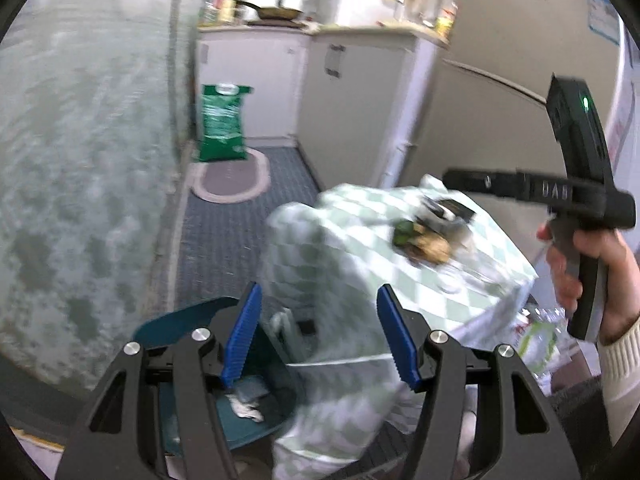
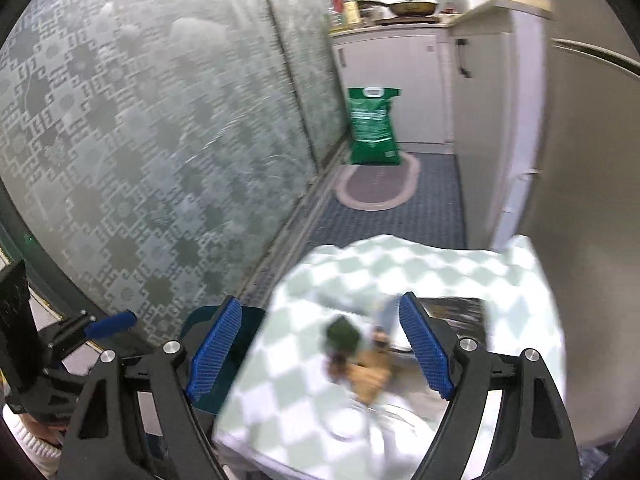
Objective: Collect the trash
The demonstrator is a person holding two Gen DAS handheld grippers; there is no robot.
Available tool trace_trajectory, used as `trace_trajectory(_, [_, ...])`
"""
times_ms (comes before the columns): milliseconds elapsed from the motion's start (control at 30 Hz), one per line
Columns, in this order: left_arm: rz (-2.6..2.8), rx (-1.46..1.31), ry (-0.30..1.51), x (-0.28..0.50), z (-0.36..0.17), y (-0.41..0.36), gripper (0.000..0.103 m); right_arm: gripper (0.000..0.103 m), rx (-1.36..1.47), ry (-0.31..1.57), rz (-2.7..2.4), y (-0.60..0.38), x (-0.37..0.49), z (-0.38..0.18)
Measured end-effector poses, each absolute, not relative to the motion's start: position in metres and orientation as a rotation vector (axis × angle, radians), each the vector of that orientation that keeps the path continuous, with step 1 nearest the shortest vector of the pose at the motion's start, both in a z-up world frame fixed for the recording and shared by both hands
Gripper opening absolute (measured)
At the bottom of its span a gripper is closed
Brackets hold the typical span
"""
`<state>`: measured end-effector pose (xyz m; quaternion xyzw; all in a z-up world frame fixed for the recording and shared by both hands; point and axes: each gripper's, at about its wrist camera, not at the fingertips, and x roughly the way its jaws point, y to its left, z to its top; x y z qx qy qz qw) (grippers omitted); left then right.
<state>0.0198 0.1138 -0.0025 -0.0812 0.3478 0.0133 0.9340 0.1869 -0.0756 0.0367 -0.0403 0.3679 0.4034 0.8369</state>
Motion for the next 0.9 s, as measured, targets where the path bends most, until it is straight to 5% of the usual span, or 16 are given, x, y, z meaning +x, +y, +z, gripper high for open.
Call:
trace_trajectory(500, [-0.312, -0.145, 0.843, 0.07, -0.036, -0.016, 0.039, 0.081, -0.067, 0.805, 0.747, -0.184, 0.205, 0.023])
trace_trajectory(900, [-0.357, -0.216, 0.885, 0.099, -0.049, -0.046, 0.033, 0.081, -0.054, 0.817, 0.741, -0.224, 0.205, 0.017])
